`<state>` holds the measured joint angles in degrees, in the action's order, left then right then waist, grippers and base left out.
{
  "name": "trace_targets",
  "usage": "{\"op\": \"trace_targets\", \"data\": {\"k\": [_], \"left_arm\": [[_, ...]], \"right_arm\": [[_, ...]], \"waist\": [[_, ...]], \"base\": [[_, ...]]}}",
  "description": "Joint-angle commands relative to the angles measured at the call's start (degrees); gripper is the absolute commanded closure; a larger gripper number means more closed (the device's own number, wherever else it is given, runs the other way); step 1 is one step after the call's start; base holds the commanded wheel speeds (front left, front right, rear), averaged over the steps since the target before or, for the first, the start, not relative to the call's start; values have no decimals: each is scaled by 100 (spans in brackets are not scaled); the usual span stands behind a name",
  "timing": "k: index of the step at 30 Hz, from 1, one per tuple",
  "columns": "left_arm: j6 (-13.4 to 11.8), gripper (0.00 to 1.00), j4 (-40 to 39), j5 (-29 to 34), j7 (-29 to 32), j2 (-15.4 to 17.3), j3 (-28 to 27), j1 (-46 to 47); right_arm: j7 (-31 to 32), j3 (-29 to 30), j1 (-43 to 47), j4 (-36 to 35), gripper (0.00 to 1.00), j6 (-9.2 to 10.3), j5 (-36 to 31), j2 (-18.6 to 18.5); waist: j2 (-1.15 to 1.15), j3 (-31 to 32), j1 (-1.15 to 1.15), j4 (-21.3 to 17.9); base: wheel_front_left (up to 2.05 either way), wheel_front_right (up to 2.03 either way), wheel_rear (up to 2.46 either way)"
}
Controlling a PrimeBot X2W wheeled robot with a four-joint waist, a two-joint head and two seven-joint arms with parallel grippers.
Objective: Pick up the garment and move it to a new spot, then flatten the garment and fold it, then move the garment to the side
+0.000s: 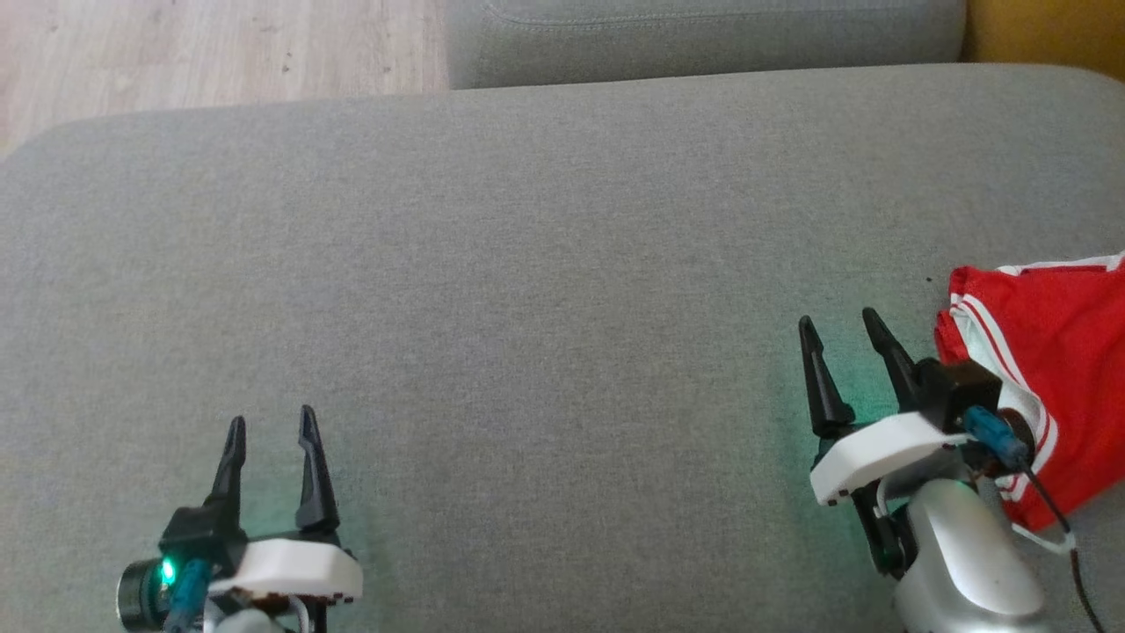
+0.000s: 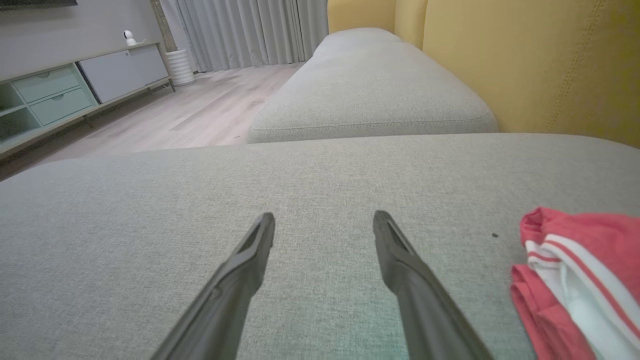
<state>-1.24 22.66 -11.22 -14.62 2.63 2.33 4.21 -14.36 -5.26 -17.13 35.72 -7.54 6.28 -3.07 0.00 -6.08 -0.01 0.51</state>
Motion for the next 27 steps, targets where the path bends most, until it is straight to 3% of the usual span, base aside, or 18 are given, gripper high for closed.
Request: {"op": "trace_targets", "data": {"k": [1, 16, 17, 27], "left_arm": [[-7, 0, -135, -25, -38, 25, -201, 119], [308, 0, -101, -271, -38, 25, -369, -164], [315, 100, 80, -294, 0, 0, -183, -286], [355, 100, 288, -702, 155, -4, -257, -301]], "right_arm": [[-63, -139, -52, -190, 0, 5, 54, 18], [-63, -245, 214, -240, 0, 5, 312, 19], [0, -105, 335, -55, 100, 0, 282, 0], [145, -21, 486, 57, 100, 0, 718, 18]], "waist": [[0, 17, 1, 20], [0, 415, 1, -44], [0, 418, 1, -44], [0, 439, 1, -50]], "base": [[0, 0, 0], [0, 0, 0], [0, 0, 0], [0, 0, 0]]}}
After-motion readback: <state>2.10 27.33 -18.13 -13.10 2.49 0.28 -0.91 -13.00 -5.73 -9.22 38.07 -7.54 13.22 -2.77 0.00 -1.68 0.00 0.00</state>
